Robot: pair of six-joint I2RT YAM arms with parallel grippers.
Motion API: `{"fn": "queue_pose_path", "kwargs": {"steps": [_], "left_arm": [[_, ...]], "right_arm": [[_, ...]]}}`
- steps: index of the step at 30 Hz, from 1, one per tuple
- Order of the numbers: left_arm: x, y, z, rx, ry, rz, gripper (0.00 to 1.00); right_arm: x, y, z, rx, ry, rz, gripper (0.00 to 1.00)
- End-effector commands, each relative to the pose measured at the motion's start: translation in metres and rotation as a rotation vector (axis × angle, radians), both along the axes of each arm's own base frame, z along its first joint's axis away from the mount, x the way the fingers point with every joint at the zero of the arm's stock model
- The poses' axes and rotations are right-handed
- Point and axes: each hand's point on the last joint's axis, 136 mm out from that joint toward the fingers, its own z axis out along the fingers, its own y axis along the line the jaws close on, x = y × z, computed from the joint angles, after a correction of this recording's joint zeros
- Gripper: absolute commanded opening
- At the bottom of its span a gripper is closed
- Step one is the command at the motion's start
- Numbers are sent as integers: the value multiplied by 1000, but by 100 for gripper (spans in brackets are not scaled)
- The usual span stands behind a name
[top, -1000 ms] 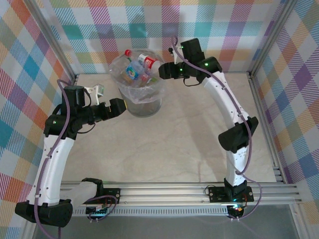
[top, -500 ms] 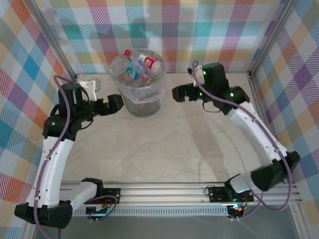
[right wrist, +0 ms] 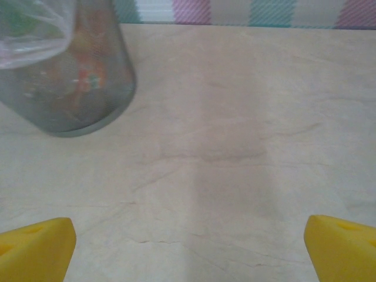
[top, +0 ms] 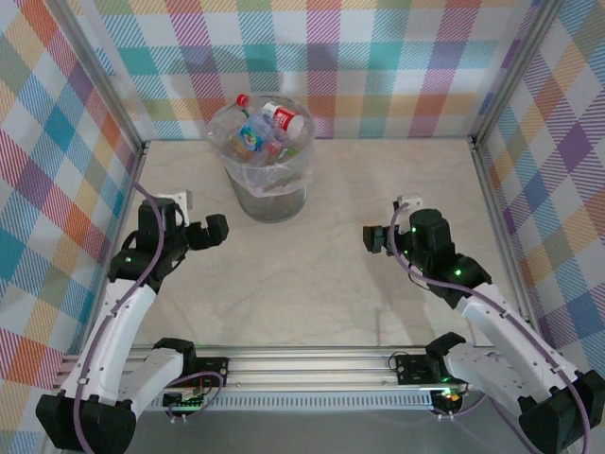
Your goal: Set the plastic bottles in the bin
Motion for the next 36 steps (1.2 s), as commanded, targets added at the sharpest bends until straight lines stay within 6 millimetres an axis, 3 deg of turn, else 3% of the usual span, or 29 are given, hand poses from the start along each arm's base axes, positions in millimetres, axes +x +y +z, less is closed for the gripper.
{"fn": "queue_pose_path", "kwargs": {"steps": [1,9,16,20,27,36], "left_arm": [[6,16,7,66,-106,68,100],[0,34,-17,130,-266,140,100],[10,46,-42,145,-340,221,100],[21,51,-55,182,-377,242,100],[42,40,-74,237,-421,162,100],[67,28,-93,242,-452,79,100]], "right_arm": [[15,-27,3,-24,-116,-153,100],[29,-72,-38,-138,-111,-263,100],[46,-98,-73,-111,-163,-285,100],[55,-103,-78,-86,-209,-272,100],[81,-97,-87,-63,-287,-231,100],[103,-93,-121,-39,-208,-178,100]]}}
